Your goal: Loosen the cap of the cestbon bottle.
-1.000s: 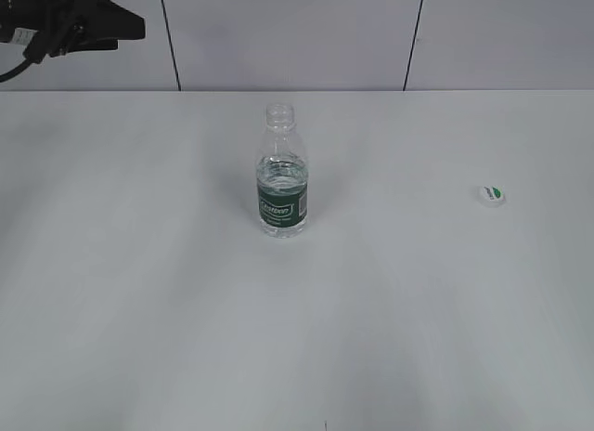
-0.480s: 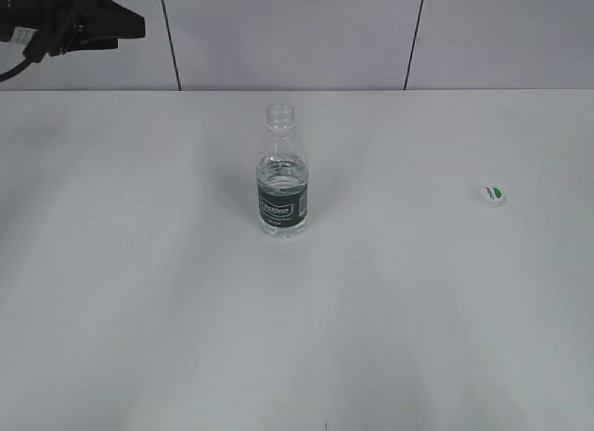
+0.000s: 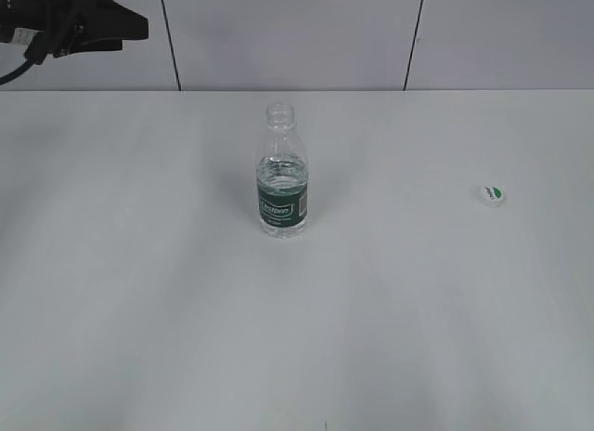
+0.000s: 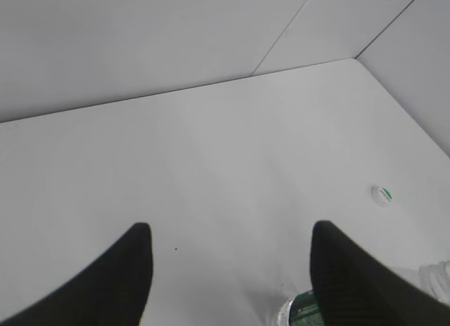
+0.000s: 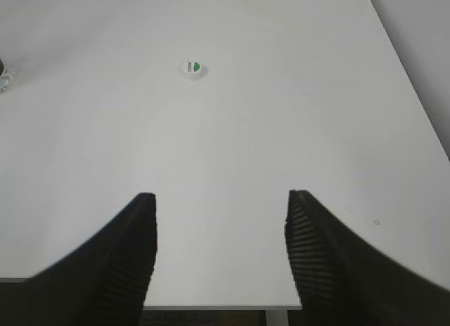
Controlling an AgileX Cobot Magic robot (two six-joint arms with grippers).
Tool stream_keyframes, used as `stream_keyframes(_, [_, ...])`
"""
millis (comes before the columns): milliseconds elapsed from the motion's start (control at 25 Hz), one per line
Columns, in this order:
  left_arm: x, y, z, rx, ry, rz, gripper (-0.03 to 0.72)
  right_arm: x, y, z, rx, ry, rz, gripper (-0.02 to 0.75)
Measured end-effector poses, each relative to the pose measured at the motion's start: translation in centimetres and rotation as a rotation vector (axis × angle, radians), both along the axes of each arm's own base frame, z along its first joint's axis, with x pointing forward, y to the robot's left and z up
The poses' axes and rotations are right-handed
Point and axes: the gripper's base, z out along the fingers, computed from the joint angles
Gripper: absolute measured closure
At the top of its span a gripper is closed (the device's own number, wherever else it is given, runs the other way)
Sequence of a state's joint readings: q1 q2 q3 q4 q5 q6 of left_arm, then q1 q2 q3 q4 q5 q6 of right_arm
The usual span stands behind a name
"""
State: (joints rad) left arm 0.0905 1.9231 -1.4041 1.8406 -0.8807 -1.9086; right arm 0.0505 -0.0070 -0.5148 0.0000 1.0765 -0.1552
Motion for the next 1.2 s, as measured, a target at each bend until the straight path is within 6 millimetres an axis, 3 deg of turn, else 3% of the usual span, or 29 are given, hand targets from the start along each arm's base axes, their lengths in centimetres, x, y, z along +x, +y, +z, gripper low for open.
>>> stream_keyframes(400, [0.2, 0.2, 0.0, 0.011, -0.007, 0.028, 0.249, 0.0, 0.0, 0.0, 0.000, 0.000, 0.000, 0.290])
stream_keyframes(800, [1.8, 1.2, -0.2, 0.123, -0.071, 0.259, 0.249, 0.0, 0.0, 0.0, 0.000, 0.002, 0.000, 0.290])
stream_keyframes(1200, [2.2, -1.4, -0.9, 0.297, -0.155, 0.487, 0.249, 0.0, 0.0, 0.0, 0.000, 0.002, 0.000, 0.290])
